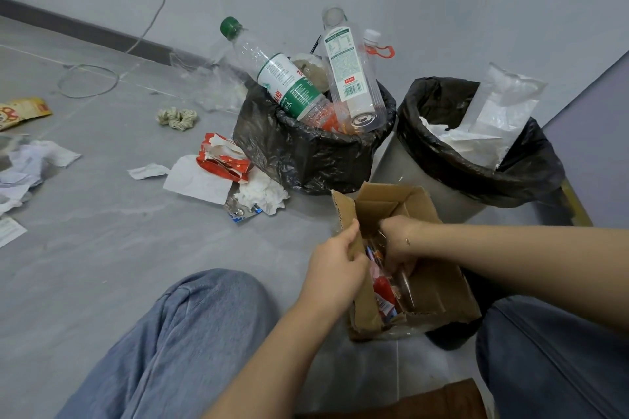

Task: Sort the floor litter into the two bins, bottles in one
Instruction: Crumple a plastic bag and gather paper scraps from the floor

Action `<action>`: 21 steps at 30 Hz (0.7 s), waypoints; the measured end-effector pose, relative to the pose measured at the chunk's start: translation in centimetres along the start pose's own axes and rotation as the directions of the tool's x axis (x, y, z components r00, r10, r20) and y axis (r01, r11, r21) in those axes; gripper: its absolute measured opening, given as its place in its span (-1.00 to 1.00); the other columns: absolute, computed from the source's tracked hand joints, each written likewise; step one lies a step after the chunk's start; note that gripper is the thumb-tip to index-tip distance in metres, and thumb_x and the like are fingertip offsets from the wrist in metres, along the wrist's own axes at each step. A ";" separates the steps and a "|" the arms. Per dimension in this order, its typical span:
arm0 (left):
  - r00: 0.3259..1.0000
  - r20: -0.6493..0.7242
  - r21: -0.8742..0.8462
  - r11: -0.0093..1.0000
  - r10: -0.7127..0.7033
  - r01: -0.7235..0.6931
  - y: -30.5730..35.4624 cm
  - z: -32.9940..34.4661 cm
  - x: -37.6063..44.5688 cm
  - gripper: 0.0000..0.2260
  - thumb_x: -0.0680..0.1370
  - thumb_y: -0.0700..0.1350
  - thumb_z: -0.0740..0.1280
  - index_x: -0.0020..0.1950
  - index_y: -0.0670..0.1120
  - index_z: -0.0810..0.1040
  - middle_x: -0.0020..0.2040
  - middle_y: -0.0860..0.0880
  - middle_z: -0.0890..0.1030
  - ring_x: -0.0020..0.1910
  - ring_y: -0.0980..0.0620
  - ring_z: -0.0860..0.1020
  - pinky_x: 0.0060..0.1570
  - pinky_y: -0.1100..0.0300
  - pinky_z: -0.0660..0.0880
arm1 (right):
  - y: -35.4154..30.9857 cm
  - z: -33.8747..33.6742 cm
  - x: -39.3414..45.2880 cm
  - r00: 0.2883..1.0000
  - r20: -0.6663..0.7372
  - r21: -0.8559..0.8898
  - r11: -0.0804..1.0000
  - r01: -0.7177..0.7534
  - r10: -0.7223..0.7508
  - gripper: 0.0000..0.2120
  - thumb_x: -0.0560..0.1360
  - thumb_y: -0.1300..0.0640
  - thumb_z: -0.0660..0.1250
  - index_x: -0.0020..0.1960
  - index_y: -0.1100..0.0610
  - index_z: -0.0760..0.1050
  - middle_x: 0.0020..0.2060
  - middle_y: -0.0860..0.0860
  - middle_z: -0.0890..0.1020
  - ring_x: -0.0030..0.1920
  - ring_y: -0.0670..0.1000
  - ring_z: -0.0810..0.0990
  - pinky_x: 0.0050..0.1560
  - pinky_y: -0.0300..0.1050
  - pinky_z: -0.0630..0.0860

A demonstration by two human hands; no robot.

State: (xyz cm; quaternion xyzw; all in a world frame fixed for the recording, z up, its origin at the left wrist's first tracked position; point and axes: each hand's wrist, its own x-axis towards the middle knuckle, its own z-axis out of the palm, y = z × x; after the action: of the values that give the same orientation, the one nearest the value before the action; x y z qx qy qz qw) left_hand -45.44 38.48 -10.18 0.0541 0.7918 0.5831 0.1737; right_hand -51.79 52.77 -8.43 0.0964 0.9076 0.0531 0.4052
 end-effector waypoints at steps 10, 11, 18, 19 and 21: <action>1.000 -0.015 -0.043 0.999 -0.004 0.003 -0.6 -0.3 0.2 -0.49 0.55 -0.22 0.22 0.49 0.06 0.29 0.36 0.00 0.49 0.26 0.06 0.49 0.26 0.14 0.45 | 1.9 -0.6 -2.5 0.952 -0.229 -0.052 0.979 0.197 -0.204 -0.53 0.39 0.04 0.46 0.23 0.11 0.42 0.10 0.04 0.56 0.05 0.03 0.56 0.02 -0.11 0.55; 1.000 -0.023 -0.064 0.998 -0.007 0.006 -0.7 -0.6 0.5 -0.50 0.55 -0.24 0.23 0.47 0.05 0.33 0.35 0.01 0.49 0.25 0.06 0.49 0.27 0.11 0.45 | 2.2 -1.1 -3.4 0.933 -0.263 -0.045 0.969 0.243 -0.246 -0.50 0.39 0.03 0.46 0.27 0.10 0.42 0.10 0.03 0.58 0.05 0.01 0.56 0.03 -0.11 0.55; 0.991 -0.135 -0.274 0.961 -0.008 -0.029 -0.2 -3.1 1.3 -0.63 0.52 -0.32 0.27 0.26 0.00 0.52 0.04 0.16 0.60 -0.06 0.17 0.58 -0.02 0.31 0.52 | 4.3 -2.8 -7.2 0.680 -0.402 -0.222 0.786 0.577 -0.613 -0.68 0.50 0.05 0.33 0.25 -0.06 0.49 0.08 -0.24 0.50 0.06 -0.27 0.43 0.22 -0.22 0.40; 0.984 -0.177 -0.264 0.964 -0.008 -0.040 -0.3 -3.7 1.5 -0.63 0.52 -0.33 0.28 0.26 -0.01 0.53 0.08 0.13 0.60 -0.02 0.14 0.58 0.03 0.26 0.51 | 4.2 -3.0 -7.2 0.645 -0.435 -0.219 0.769 0.601 -0.628 -0.70 0.50 0.08 0.33 0.23 -0.05 0.51 0.04 -0.25 0.50 0.01 -0.30 0.41 0.18 -0.25 0.41; 0.962 -0.272 -0.242 0.969 -0.026 -0.042 -1.0 -5.4 2.4 -0.66 0.51 -0.34 0.29 0.21 -0.04 0.57 0.11 0.06 0.62 0.04 0.10 0.58 0.11 0.17 0.49 | 3.5 -3.6 -7.1 0.591 -0.484 -0.210 0.741 0.638 -0.645 -0.73 0.50 0.12 0.32 0.20 -0.03 0.54 0.04 -0.21 0.56 0.00 -0.27 0.46 0.13 -0.30 0.43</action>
State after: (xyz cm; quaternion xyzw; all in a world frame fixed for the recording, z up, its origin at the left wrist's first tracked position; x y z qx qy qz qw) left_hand -49.39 34.00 -10.20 -0.0452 0.7296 0.6792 0.0660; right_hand -49.39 54.58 -0.29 -0.2578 0.9549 -0.0655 0.1323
